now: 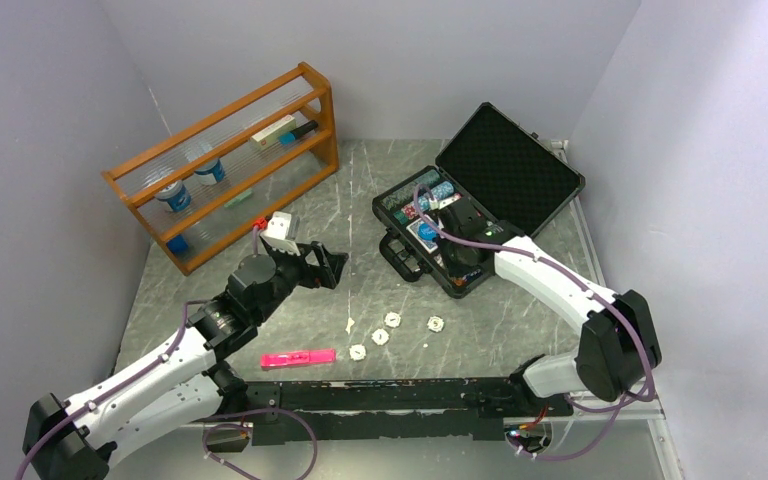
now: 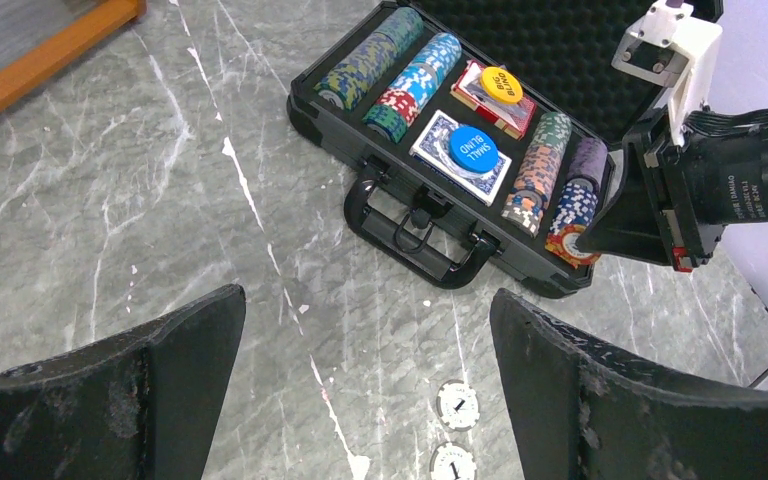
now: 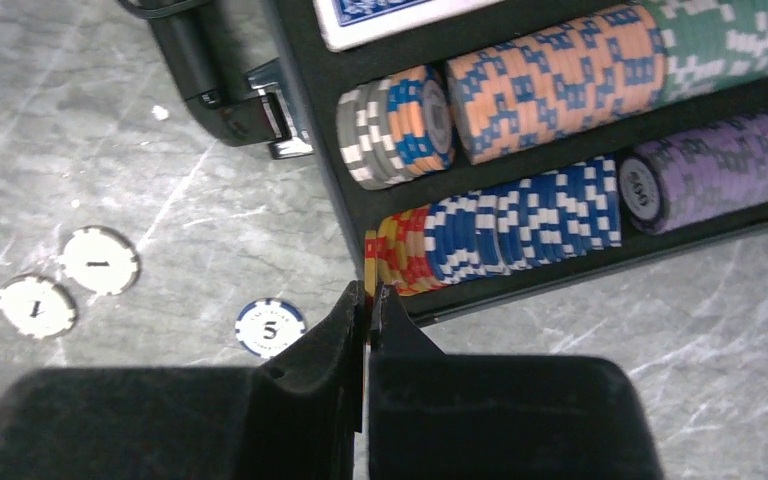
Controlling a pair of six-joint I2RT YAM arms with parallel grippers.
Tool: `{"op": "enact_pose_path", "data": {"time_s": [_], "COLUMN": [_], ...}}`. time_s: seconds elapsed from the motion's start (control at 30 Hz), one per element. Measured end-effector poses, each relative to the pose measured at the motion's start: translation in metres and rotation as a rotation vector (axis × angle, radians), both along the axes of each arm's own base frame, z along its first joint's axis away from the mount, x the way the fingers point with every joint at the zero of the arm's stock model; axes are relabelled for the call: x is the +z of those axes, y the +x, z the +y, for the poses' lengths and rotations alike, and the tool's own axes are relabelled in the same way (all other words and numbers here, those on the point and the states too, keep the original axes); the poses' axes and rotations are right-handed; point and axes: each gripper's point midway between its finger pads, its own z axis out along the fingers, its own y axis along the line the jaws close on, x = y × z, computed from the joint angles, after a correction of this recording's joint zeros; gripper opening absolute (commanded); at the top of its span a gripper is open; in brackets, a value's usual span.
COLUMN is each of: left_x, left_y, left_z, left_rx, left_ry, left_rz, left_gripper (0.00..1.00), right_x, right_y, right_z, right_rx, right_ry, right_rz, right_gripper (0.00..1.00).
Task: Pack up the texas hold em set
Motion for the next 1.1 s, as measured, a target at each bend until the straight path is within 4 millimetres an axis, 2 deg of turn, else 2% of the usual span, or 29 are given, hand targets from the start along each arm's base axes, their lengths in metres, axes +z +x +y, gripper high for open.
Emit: {"op": "enact_pose_path", "data": {"time_s": [0.27, 0.7, 0.87, 1.03, 1.1], "left_x": [0.0, 0.004, 0.003, 0.003, 0.003], "left_y": [0.0, -0.001, -0.001, -0.001, -0.001], "left_z": [0.0, 0.001, 0.001, 0.001, 0.001], "left_rx": [0.001, 0.003, 0.003, 0.003, 0.003], "left_ry": [-0.001, -0.009, -0.009, -0.008, -0.008], "left_rz": [-0.001, -0.01, -0.01, -0.01, -0.01], "left_gripper": [0.97, 0.97, 0.97, 0.97, 0.97], "right_x": [-0.001, -0.009, -0.008, -0.008, -0.008], "right_y": [-0.008, 0.0, 0.003, 0.002, 0.003], "right_z": [0.013, -0.006, -0.013, -0.01, -0.011], "right_rx": [0.053, 0.0, -0.018, -0.003, -0.004], "right_ry": [0.056, -0.056, -0.089, -0.101, -0.108], "right_rz": [0.04, 0.021, 0.002, -0.004, -0.008], "right_gripper": [0.02, 0.07, 0.18, 0.32, 0.34]}}
